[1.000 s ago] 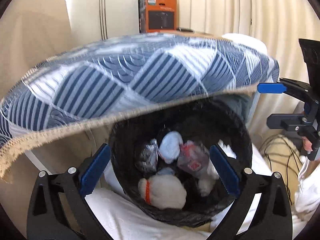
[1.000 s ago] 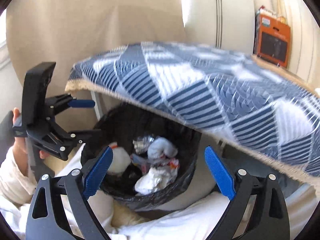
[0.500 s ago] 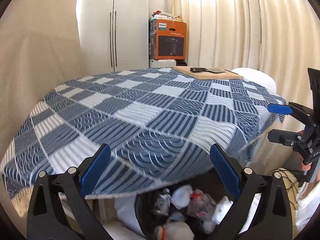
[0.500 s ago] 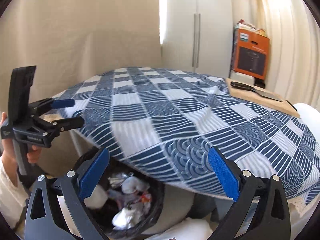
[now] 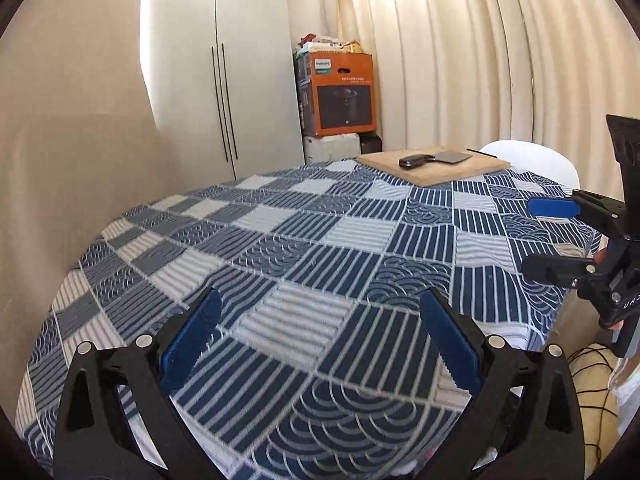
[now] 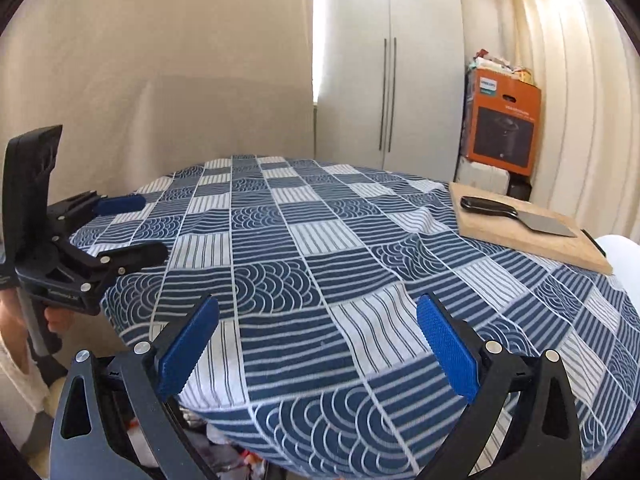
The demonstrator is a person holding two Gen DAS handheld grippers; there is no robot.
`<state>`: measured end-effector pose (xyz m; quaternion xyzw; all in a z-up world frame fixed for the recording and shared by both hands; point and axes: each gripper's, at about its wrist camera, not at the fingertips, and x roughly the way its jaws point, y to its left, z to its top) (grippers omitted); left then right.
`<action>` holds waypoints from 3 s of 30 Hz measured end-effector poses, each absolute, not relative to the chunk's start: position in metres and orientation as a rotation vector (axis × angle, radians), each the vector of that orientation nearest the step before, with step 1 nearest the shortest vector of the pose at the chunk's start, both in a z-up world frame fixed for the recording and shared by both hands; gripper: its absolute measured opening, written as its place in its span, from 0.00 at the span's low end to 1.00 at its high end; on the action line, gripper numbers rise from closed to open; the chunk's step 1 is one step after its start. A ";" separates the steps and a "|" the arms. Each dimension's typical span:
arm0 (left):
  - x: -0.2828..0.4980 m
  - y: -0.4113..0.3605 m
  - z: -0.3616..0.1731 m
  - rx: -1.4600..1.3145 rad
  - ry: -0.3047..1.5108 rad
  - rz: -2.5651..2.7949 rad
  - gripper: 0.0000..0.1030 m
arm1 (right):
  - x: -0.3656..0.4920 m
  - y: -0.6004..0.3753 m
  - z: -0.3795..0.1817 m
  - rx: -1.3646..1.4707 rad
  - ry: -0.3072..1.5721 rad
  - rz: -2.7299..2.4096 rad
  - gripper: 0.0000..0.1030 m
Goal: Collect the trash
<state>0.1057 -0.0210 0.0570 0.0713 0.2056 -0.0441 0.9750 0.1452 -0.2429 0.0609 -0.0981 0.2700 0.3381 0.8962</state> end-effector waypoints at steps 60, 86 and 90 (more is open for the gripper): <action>0.159 0.006 0.051 0.116 0.464 -0.136 0.94 | 0.207 -0.196 0.046 -0.244 0.544 0.729 0.92; 0.161 0.007 0.050 0.113 0.480 -0.151 0.94 | 0.209 -0.197 0.047 -0.226 0.554 0.758 0.92; 0.161 0.007 0.050 0.118 0.481 -0.154 0.94 | 0.215 -0.196 0.045 -0.215 0.591 0.778 0.92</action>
